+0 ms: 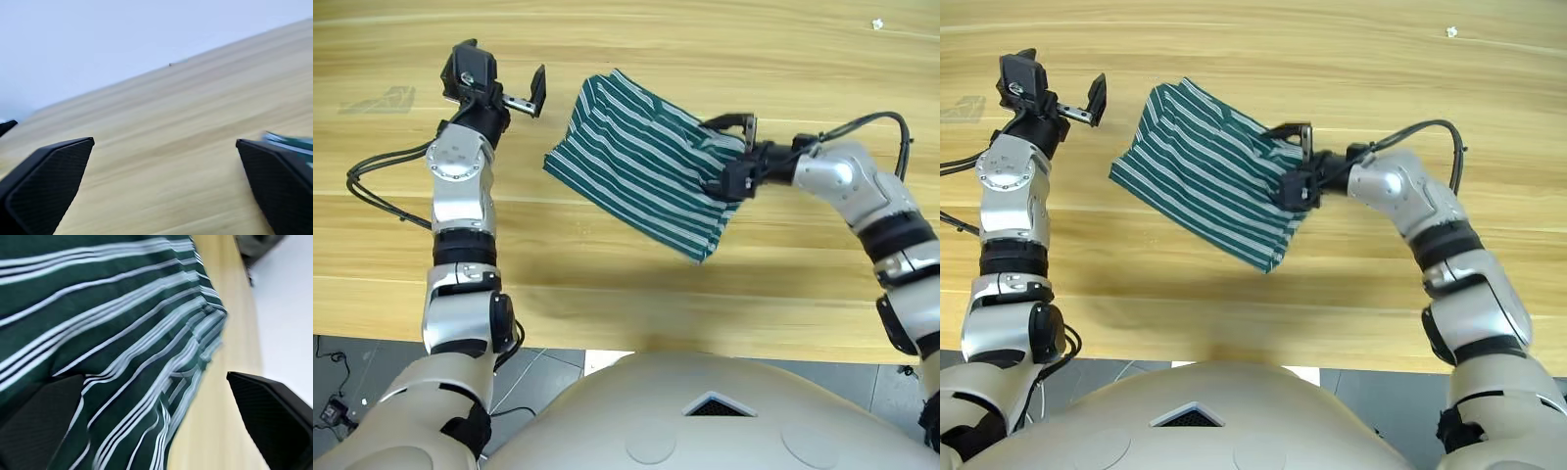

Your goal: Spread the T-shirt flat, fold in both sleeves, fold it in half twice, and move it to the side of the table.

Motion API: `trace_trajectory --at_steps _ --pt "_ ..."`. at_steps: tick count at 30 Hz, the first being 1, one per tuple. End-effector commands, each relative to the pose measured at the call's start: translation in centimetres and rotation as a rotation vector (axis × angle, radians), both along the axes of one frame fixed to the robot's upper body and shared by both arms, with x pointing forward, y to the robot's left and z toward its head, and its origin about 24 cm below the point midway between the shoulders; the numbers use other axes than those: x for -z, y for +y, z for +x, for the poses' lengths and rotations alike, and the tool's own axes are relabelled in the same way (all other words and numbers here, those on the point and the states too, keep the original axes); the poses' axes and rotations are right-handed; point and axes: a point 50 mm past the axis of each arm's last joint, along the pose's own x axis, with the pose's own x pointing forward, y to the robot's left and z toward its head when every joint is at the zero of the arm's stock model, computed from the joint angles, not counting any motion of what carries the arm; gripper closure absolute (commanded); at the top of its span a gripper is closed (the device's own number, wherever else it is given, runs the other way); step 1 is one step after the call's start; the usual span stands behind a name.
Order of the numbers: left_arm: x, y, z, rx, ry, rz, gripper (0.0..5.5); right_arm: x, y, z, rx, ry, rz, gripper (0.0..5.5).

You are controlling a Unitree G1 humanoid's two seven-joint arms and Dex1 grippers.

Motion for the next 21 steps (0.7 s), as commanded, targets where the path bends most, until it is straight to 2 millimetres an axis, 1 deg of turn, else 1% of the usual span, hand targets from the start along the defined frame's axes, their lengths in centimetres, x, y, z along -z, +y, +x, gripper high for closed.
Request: trace_trajectory --at_steps 1,2,3,5,8,10,13,15,17,19,21 --pt "-1.0 -1.5 -3.2 0.033 -0.029 -0.034 0.14 4.1 0.4 -7.3 -0.176 0.281 -0.203 0.10" --pt "-1.0 -1.9 -3.8 0.038 -0.030 -0.042 0.14 4.6 1.5 -7.6 -0.187 0.264 -0.187 0.10" --pt "-0.7 -2.4 -4.6 0.034 -0.028 -0.049 0.14 5.4 2.9 -8.0 -0.201 0.271 -0.159 0.10" --pt "-0.4 -3.2 -5.8 0.026 -0.021 -0.051 0.14 6.9 5.3 -8.6 -0.206 0.290 -0.120 0.10" --pt "-0.2 -4.5 -7.4 0.047 -0.011 -0.069 0.14 8.7 8.0 -8.3 -0.211 0.277 -0.118 0.10" --pt "0.0 -5.4 -8.0 0.057 -0.008 -0.084 0.14 9.0 9.5 -7.8 -0.218 0.250 -0.098 0.10" --pt "0.6 -6.4 -7.8 0.072 0.015 -0.091 0.14 8.4 11.3 -8.0 -0.229 0.251 -0.014 0.10" --pt "0.9 -6.8 -7.6 0.075 0.026 -0.088 0.14 7.8 11.7 -8.0 -0.220 0.276 0.039 0.10" --pt "1.1 -7.0 -7.7 0.077 0.032 -0.082 0.14 6.5 11.1 -7.5 -0.163 0.313 0.113 0.10" --pt "1.4 -7.0 -7.8 0.074 0.038 -0.078 0.14 4.9 9.6 -7.3 -0.088 0.351 0.189 0.10" --pt "1.6 -6.8 -8.0 0.060 0.045 -0.080 0.14 3.2 7.8 -7.9 -0.017 0.424 0.251 0.10"
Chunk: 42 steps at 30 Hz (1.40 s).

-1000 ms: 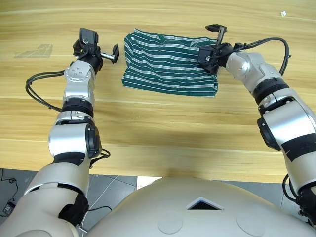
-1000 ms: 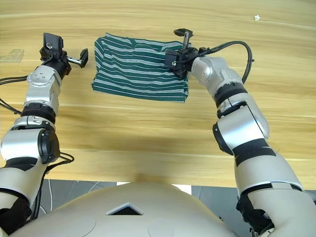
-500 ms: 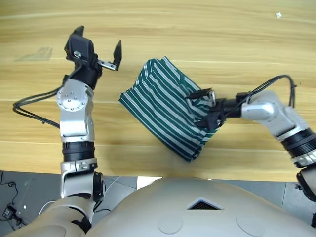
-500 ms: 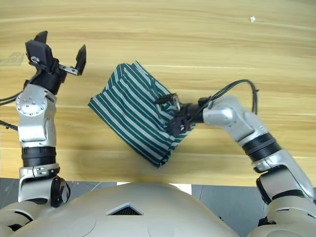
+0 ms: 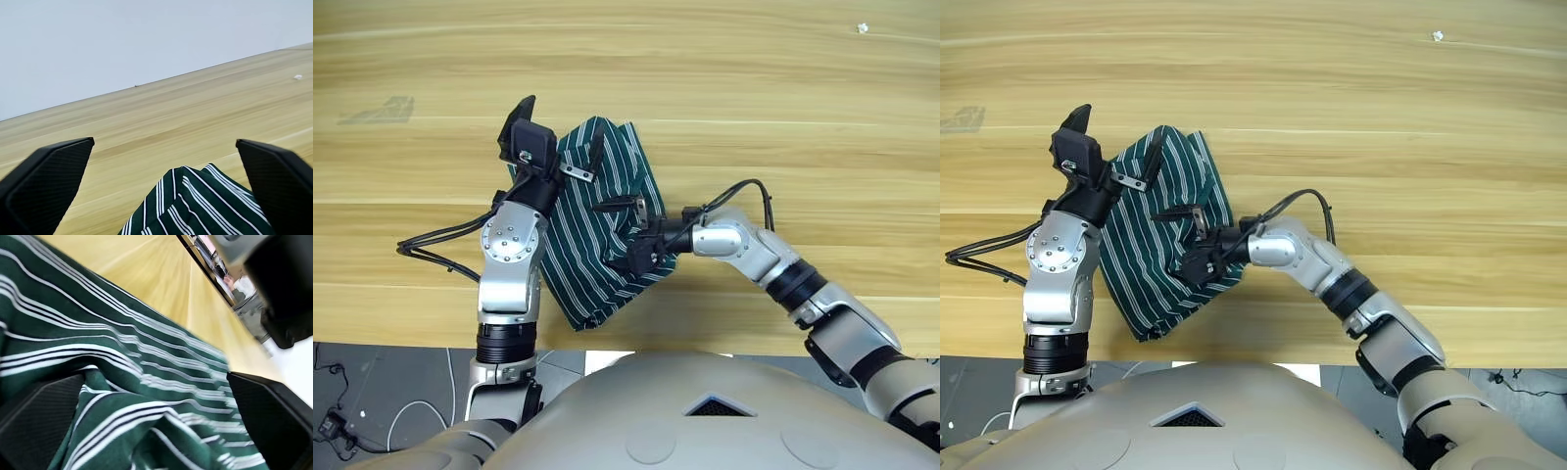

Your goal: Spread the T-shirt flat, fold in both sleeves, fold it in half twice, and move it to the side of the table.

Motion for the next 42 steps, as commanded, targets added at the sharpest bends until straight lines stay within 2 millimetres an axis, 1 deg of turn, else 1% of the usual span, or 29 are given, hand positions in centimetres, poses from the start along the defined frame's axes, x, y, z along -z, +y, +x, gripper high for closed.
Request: trace_trajectory --at_steps 1,3,4,6,8,9,10,11,12,14,16,17,19,22,23,25,27,29,32,34,36,40,42 --pt "0.6 0.3 -0.3 -0.029 0.027 0.008 0.14 -0.4 -4.6 -1.8 0.098 0.195 -0.080 0.10" --pt "0.7 0.4 -0.5 -0.040 0.029 0.006 0.14 -0.6 -6.8 -3.6 0.149 0.279 -0.110 0.10" --pt "0.7 0.4 -0.5 -0.043 0.031 0.006 0.14 -0.6 -7.5 -4.6 0.159 0.321 -0.127 0.10" --pt "0.8 0.4 -0.6 -0.046 0.033 0.005 0.14 -1.3 -7.7 -5.8 0.197 0.404 -0.074 0.10" --pt "0.9 0.2 -0.6 -0.045 0.038 0.000 0.14 -3.5 -6.8 -4.6 0.284 0.423 0.127 0.10" --pt "1.1 0.1 -0.7 -0.045 0.042 -0.002 0.14 -5.2 -6.5 -3.2 0.340 0.411 0.271 0.10" --pt "1.2 0.0 -0.7 -0.042 0.047 0.000 0.14 -6.8 -6.5 -1.8 0.407 0.425 0.428 0.10" --pt "1.3 -0.1 -0.7 -0.040 0.050 0.001 0.14 -8.3 -6.8 -0.8 0.449 0.449 0.566 0.10" --pt "1.3 -0.1 -0.8 -0.038 0.051 0.001 0.14 -9.2 -7.1 -0.2 0.482 0.486 0.663 0.10" --pt "1.4 0.0 -1.0 -0.041 0.053 0.002 0.14 -10.0 -8.4 0.1 0.518 0.609 0.775 0.10" --pt "1.4 0.3 -1.2 -0.048 0.057 0.004 0.14 -10.1 -9.7 -0.2 0.539 0.710 0.806 0.10" --pt "1.6 0.3 -1.3 -0.050 0.065 0.008 0.14 -9.8 -10.8 -0.3 0.584 0.742 0.801 0.10" --pt "1.9 0.2 -1.6 -0.046 0.076 0.029 0.14 -9.3 -12.5 -0.4 0.661 0.742 0.738 0.10" --pt "1.8 0.7 -1.9 -0.050 0.068 0.117 0.14 -7.8 -16.1 -0.7 0.766 0.571 0.392 0.10" --pt "1.7 1.2 -1.9 -0.065 0.061 0.144 0.14 -7.7 -16.9 -0.9 0.779 0.558 0.326 0.10" --pt "1.5 1.8 -2.0 -0.087 0.052 0.165 0.14 -7.5 -17.4 -1.4 0.774 0.595 0.279 0.10" --pt "1.5 1.9 -2.3 -0.095 0.052 0.171 0.14 -6.5 -17.1 -2.7 0.751 0.719 0.270 0.10" --pt "1.9 1.5 -2.6 -0.079 0.062 0.187 0.14 -5.5 -16.5 -4.0 0.732 0.842 0.289 0.10" --pt "2.8 0.7 -3.0 -0.041 0.077 0.243 0.14 -3.9 -16.0 -4.9 0.742 0.894 0.258 0.10" --pt "3.2 0.5 -3.2 -0.021 0.073 0.312 0.14 -3.2 -15.4 -4.6 0.739 0.851 0.218 0.10" --pt "3.5 0.2 -3.3 -0.005 0.062 0.365 0.14 -2.7 -14.4 -3.7 0.727 0.770 0.198 0.10" --pt "3.5 -0.2 -3.1 0.017 0.045 0.382 0.14 -2.2 -13.0 -1.2 0.729 0.606 0.173 0.10" --pt "3.5 0.0 -3.0 0.015 0.042 0.386 0.14 -1.6 -12.8 -1.1 0.723 0.569 0.125 0.10"
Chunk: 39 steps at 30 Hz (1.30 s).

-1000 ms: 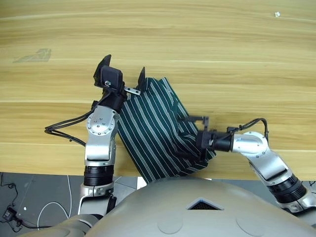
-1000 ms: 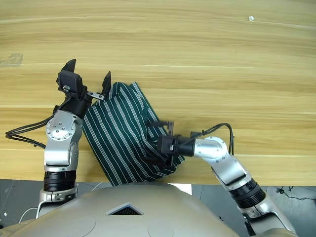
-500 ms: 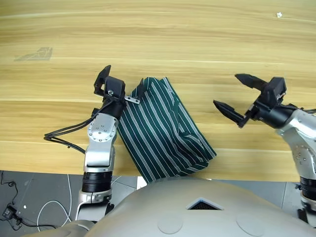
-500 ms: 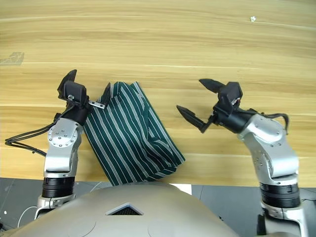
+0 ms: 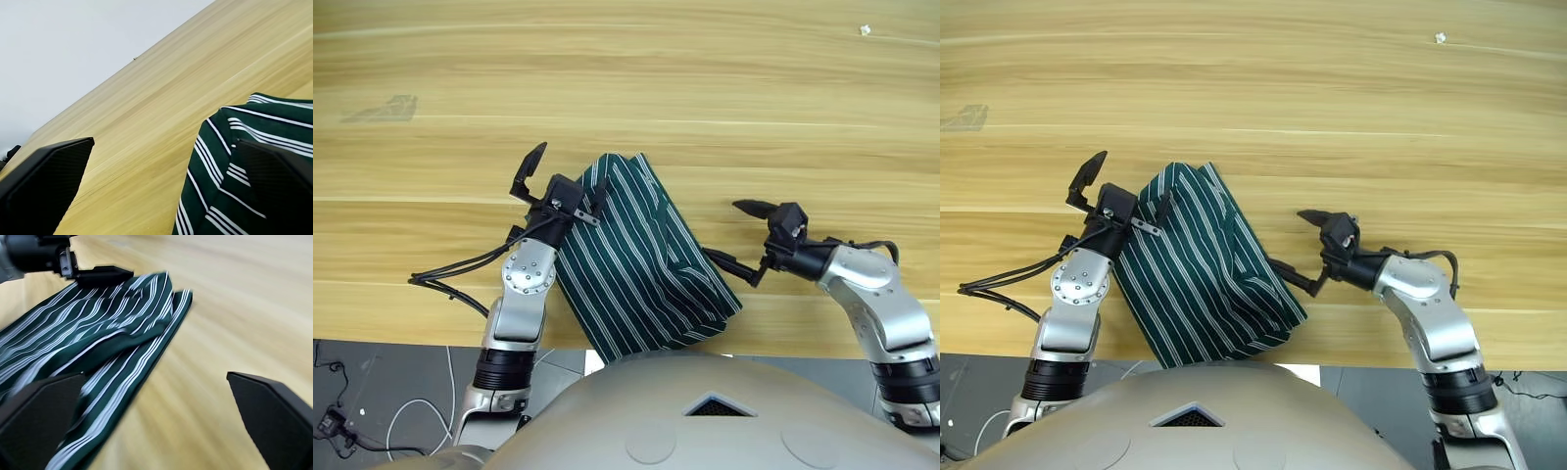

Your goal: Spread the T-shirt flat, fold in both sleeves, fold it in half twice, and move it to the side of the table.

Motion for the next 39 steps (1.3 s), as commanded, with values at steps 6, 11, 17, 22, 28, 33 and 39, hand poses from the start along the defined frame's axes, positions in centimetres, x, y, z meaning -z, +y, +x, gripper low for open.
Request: trace_trajectory --at_steps 6,11,17,22,28,33,39 --pt "0.2 0.4 0.0 -0.011 -0.003 0.022 0.14 1.9 0.5 -2.3 -0.179 0.016 -0.133 0.10" --pt "0.4 0.0 0.2 -0.015 -0.001 0.017 0.14 1.6 0.3 -2.6 -0.213 0.047 -0.125 0.10" --pt "0.6 0.0 0.4 -0.012 0.000 0.018 0.14 2.3 0.3 -2.5 -0.222 0.006 -0.195 0.10" --pt "0.7 -0.1 0.3 -0.011 0.003 0.021 0.14 1.8 1.0 -2.6 -0.258 -0.029 -0.182 0.10" --pt "0.9 -0.2 0.2 -0.008 0.007 0.022 0.14 1.1 1.7 -2.8 -0.278 -0.053 -0.160 0.10" --pt "1.1 -0.3 0.2 -0.005 0.009 0.031 0.14 3.7 -0.3 -0.5 -0.304 -0.210 -0.496 0.10" --pt "0.9 -0.4 0.6 0.001 -0.007 0.036 0.14 4.8 -0.3 2.2 -0.363 -0.344 -0.651 0.10"
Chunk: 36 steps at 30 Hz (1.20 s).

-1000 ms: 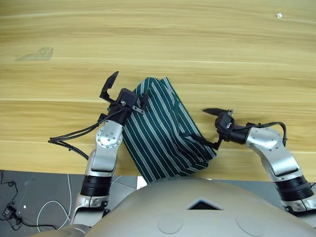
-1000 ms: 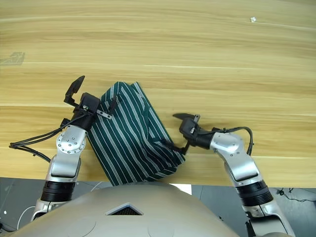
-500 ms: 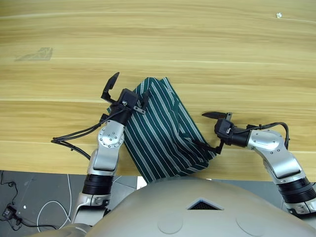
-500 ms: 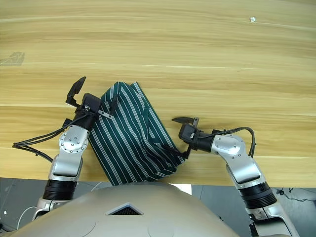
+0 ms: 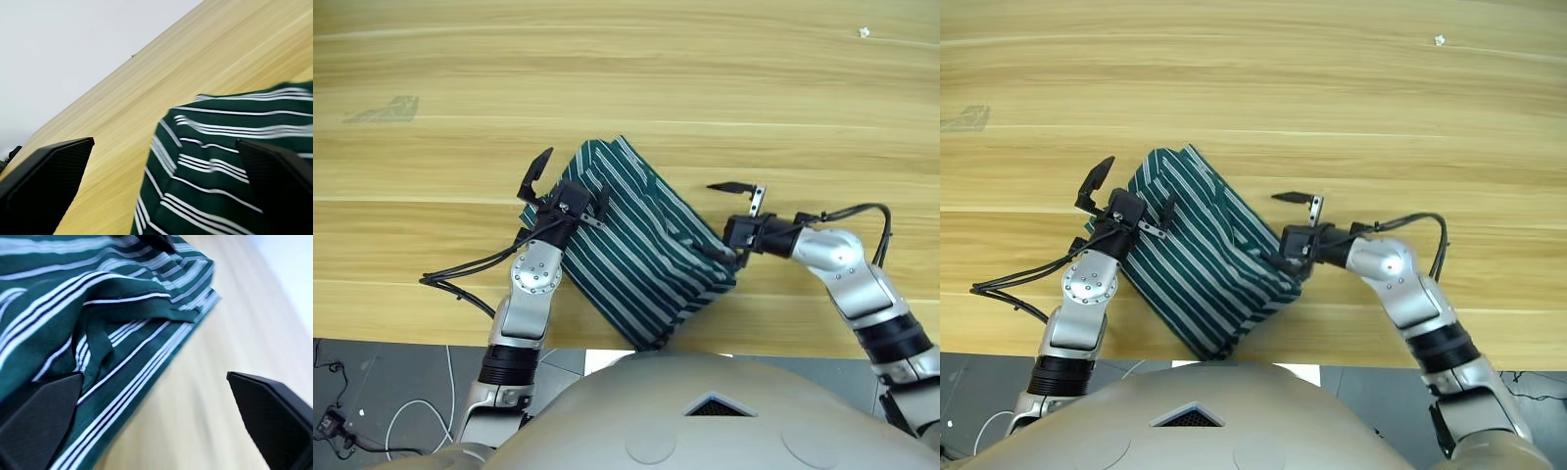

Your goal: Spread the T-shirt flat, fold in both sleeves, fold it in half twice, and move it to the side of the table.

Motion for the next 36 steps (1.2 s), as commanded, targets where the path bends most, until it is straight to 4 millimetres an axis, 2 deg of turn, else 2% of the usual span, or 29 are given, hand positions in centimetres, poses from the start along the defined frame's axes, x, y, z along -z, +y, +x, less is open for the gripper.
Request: trace_trajectory --at_steps 1,4,7,10,13,16,19,27,33,36 --pt "-0.3 0.0 0.3 0.003 -0.021 0.011 0.14 3.8 -2.4 -1.2 0.031 0.099 -0.202 0.10" --pt "-0.3 0.2 0.2 -0.007 -0.021 0.013 0.14 4.2 -4.3 -2.2 0.066 0.121 -0.239 0.10" --pt "-0.3 0.1 0.2 -0.005 -0.022 0.012 0.14 3.8 -6.7 -3.2 0.094 0.117 -0.328 0.10" --pt "-0.2 0.0 0.2 -0.008 -0.022 0.011 0.14 2.7 -8.0 -5.0 -0.023 0.175 -0.434 0.10" --pt "-0.2 -0.3 0.3 -0.001 -0.022 0.007 0.14 1.0 -6.2 -5.3 -0.086 0.211 -0.327 0.10" --pt "-0.2 -0.5 0.4 0.009 -0.024 0.007 0.14 0.6 -4.3 -6.0 -0.158 0.245 -0.260 0.10" --pt "-0.3 -0.5 0.3 0.011 -0.026 0.006 0.14 1.0 -3.0 -6.6 -0.189 0.276 -0.226 0.10" --pt "-0.4 -0.8 0.1 0.014 -0.029 -0.007 0.14 2.3 -0.5 -6.4 -0.187 0.267 -0.148 0.10" --pt "-0.4 -1.0 0.3 0.018 -0.030 -0.006 0.14 3.5 2.3 -6.6 -0.234 0.277 -0.088 0.10" --pt "-0.4 -1.0 0.4 0.020 -0.031 -0.005 0.14 3.7 2.9 -6.3 -0.241 0.259 -0.086 0.10"
